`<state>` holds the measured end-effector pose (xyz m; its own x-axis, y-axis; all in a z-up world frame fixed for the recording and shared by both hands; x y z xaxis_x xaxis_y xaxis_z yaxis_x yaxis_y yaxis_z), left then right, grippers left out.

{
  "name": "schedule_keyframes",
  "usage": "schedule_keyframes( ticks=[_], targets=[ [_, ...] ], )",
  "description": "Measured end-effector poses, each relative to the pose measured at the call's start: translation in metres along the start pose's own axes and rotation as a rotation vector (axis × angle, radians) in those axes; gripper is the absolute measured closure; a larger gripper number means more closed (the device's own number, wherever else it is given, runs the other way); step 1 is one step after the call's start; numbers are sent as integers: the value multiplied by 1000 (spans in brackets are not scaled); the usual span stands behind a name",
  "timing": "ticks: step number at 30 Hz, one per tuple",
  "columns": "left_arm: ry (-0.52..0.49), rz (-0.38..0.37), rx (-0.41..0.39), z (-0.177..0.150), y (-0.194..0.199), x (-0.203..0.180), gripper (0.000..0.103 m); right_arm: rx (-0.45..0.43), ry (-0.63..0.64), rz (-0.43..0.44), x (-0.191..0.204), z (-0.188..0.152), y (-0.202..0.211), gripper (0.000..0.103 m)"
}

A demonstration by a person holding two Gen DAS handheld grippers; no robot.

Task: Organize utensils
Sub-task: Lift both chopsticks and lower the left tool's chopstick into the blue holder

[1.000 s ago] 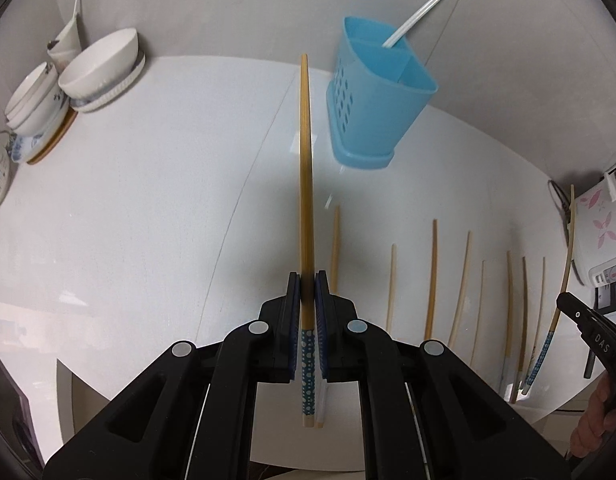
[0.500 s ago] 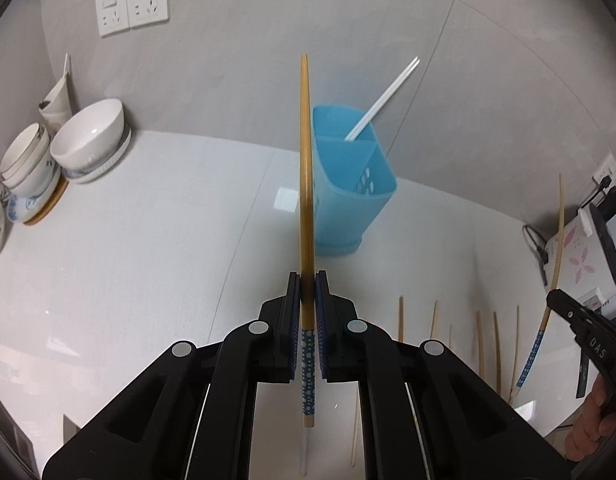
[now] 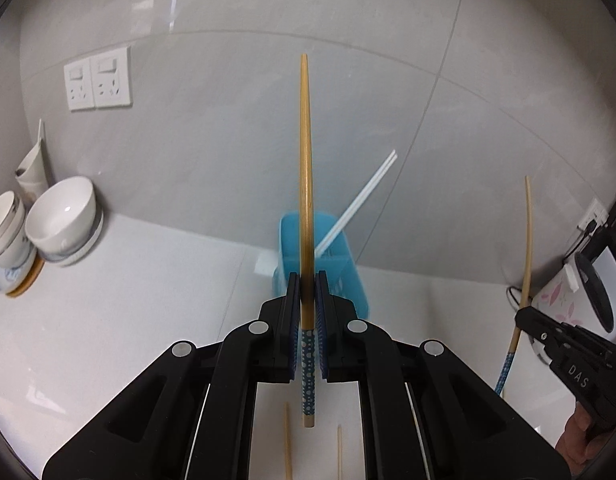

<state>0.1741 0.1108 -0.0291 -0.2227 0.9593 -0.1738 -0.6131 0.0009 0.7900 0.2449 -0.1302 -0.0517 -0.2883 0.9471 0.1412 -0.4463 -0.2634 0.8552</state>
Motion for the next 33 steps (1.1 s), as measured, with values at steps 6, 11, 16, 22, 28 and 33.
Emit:
schedule_keyframes(
  ticks=[6, 11, 16, 22, 28, 33],
  targets=[
    [5, -32, -95, 29, -10, -2, 96, -33, 11, -3, 12, 20, -15, 97],
    [-30, -50, -177, 42, -20, -11, 96, -46, 26, 4, 20, 28, -28, 97],
    [-67, -68, -211, 40, -45, -19, 96, -49, 19, 22, 23, 32, -38, 97],
    [-112, -43, -198, 31, -76, -29, 96, -58, 15, 34, 24, 36, -43, 97],
    [-137, -9, -148, 23, -109, -30, 96, -51, 7, 38, 22, 35, -48, 97],
    [-164, -3, -95, 17, -129, -39, 96, -39, 7, 39, 21, 34, -54, 97]
  ],
)
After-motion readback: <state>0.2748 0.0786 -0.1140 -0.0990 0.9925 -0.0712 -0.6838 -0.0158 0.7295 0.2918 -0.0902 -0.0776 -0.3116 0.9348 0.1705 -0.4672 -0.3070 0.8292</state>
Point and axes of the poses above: each gripper's, at about its wrist camera, not at the fingertips, and y roughly against the way its jaws point, x to its left, z to its top, the point moved 5 cm from there along -y, roughly the way its jaws point, and after that the axes turned 11 degrees about x, right-handed, at the moved point
